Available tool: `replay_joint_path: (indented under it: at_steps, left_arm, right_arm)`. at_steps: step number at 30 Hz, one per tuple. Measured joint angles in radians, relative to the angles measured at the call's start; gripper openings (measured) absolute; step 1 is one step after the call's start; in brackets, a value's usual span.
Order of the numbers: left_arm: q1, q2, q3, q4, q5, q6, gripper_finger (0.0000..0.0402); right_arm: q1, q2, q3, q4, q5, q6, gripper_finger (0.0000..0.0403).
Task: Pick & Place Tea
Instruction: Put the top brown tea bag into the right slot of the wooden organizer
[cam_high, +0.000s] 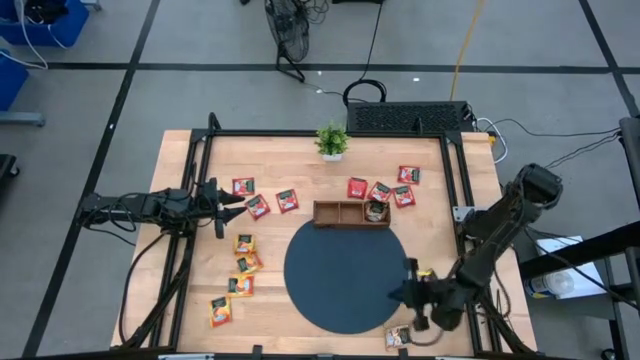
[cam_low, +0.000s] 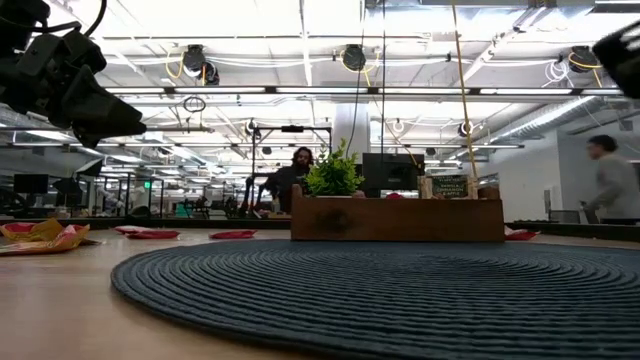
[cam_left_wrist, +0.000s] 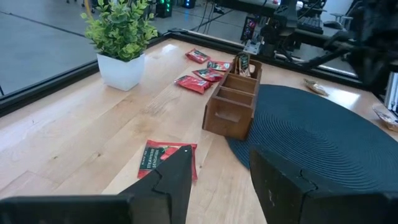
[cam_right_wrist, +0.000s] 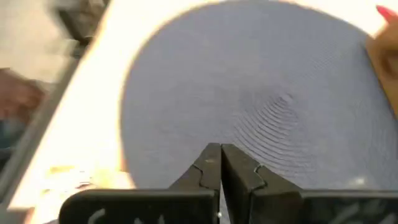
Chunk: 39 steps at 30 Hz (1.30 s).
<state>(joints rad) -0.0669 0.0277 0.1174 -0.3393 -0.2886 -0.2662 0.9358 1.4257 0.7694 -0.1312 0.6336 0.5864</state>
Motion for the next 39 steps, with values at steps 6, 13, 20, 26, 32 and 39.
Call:
replay_joint_path:
  at_steps: [6,13,20,26,32,39]
  left_arm:
    - [0.0,0.0,0.0,0.0,0.0,0.0,0.0161]
    - [0.0,0.0,0.0,0.0,0.0,0.0,0.0161]
    - [0.0,0.0,0.0,0.002,0.0,0.0,0.0161]
    - [0.0,0.0,0.0,0.0,0.0,0.0,0.0161]
    - [0.0,0.0,0.0,0.0,0.0,0.0,0.0161]
    - [0.0,0.0,0.0,0.0,0.0,0.0,0.0161]
  right_arm:
    - [0.026,-0.041,0.004,0.336,-0.084,-0.263,0.0]
    - [0.01,-0.03,0.113,0.334,-0.107,-0.427,0.008]
    - [-0.018,0.129,0.452,-0.469,0.052,-0.171,0.0216]
    - [-0.13,0.234,0.519,-1.096,-0.31,0.397,0.0257]
    - [-0.125,0.163,0.33,-1.049,-0.459,0.581,0.0263]
    - [-0.122,0.099,0.125,-0.795,-0.514,0.824,0.0263]
